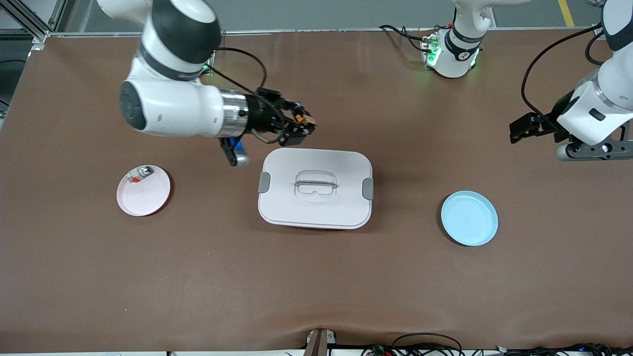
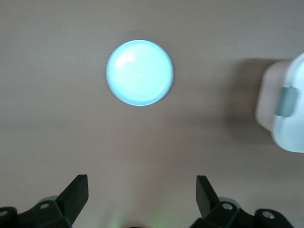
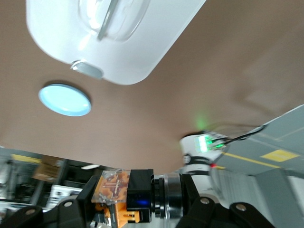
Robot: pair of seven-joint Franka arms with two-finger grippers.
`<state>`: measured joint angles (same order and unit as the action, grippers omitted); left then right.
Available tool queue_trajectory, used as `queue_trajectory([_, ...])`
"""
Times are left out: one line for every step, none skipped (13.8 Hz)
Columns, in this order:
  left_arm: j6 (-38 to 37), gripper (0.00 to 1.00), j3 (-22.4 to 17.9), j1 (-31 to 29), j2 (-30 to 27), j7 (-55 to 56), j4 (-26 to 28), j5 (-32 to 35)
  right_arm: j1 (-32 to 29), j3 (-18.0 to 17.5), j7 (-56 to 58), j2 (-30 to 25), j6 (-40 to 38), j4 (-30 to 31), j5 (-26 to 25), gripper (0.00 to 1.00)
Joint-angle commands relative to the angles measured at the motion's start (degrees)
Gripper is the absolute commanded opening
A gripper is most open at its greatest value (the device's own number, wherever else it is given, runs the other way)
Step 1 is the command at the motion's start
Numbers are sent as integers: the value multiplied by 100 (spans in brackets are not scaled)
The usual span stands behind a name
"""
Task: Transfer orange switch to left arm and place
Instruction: 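Carry the orange switch with the right gripper above the white box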
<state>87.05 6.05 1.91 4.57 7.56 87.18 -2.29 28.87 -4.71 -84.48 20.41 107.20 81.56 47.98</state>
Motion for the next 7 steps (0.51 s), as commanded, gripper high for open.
queue_trajectory([198,100,80,-59,-236,18,272,-595,470,75,-866,524,545,-736,80,28])
queue_trajectory([242,100,89,-60,-324,26,378,-832,567,75,-1156,665,799,-895,62,28])
queue_trajectory([364,100,107,-34,-438,53,544,-1052,672,84,-1324,736,976,-949,27,28])
queue_trajectory([443,100,124,-16,-578,61,702,-1281,708,93,-1361,754,1039,-949,9,28])
queue_trajectory([470,100,264,-33,-702,62,852,-1466,726,93,-1361,798,1057,-949,18,28])
queue_trajectory([488,100,387,-51,-842,70,993,-1616,734,93,-1370,816,1066,-949,9,28])
queue_trajectory([549,100,458,-51,-974,79,1125,-1765,787,93,-1379,851,1083,-958,9,28])
